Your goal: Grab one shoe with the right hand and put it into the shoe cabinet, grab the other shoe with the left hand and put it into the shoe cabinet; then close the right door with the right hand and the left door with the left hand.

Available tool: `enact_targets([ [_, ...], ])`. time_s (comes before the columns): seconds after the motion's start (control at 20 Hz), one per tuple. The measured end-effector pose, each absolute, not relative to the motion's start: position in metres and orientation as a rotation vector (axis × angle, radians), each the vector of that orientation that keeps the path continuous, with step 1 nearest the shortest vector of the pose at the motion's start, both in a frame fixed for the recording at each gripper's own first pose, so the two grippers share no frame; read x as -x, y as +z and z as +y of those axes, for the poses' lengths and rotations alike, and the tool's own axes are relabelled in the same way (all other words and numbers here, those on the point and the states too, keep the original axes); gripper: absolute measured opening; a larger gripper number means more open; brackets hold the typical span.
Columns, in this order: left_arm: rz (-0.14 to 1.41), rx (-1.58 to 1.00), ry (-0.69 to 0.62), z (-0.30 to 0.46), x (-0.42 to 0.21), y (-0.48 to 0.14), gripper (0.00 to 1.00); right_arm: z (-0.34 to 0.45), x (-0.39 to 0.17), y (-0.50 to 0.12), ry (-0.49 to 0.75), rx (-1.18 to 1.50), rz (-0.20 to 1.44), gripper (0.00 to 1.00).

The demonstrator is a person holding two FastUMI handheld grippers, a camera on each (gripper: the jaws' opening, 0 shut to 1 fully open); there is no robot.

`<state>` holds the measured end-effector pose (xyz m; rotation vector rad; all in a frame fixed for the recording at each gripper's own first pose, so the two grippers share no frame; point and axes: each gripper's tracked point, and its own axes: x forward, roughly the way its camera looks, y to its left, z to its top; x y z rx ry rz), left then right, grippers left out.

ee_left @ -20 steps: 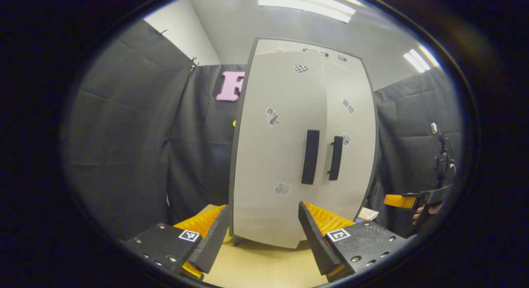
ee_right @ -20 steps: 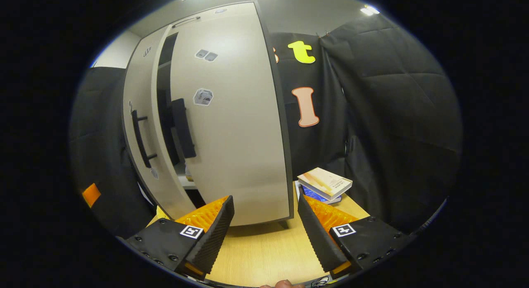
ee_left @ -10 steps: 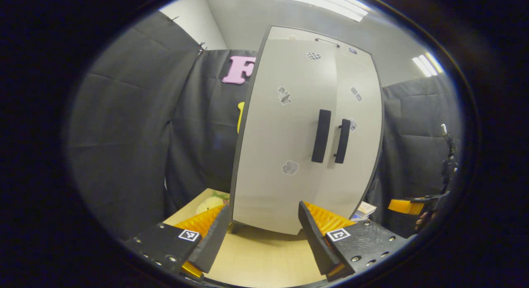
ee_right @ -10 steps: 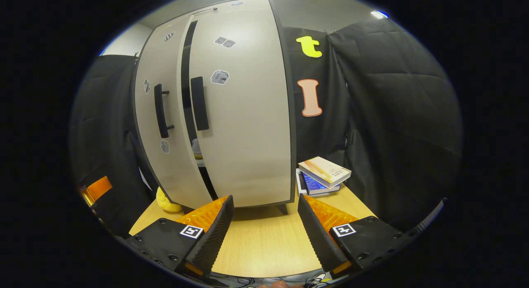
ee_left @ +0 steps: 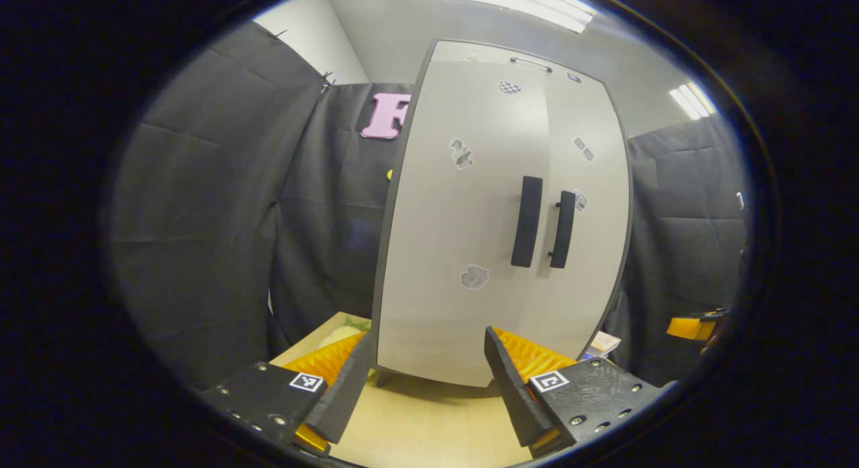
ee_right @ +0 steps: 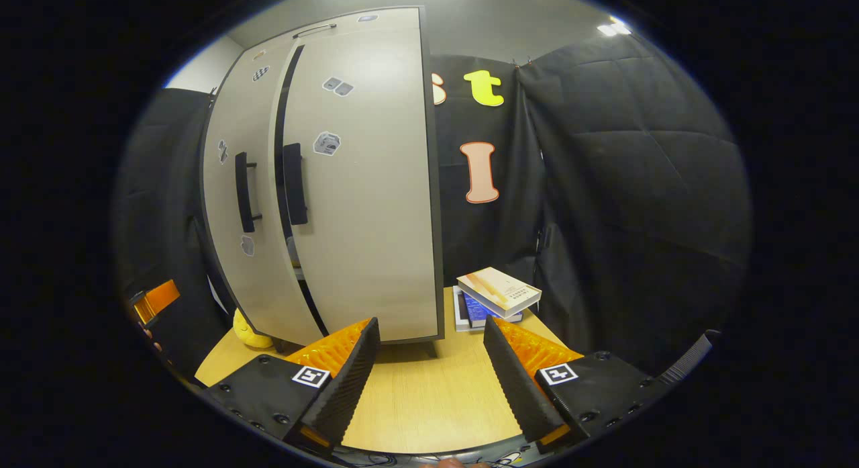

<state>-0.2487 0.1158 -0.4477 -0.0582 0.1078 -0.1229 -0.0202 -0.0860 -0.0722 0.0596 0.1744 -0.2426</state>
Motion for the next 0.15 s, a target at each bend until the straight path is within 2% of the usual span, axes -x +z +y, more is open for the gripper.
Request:
enact_targets([
  [0.15, 0.081, 0.060, -0.108, 0.1095, 0.2469, -0.4438, 0.93, -0.0977, 0.0198, -0.0748, -0.247, -0.055, 0.184, 0.98],
])
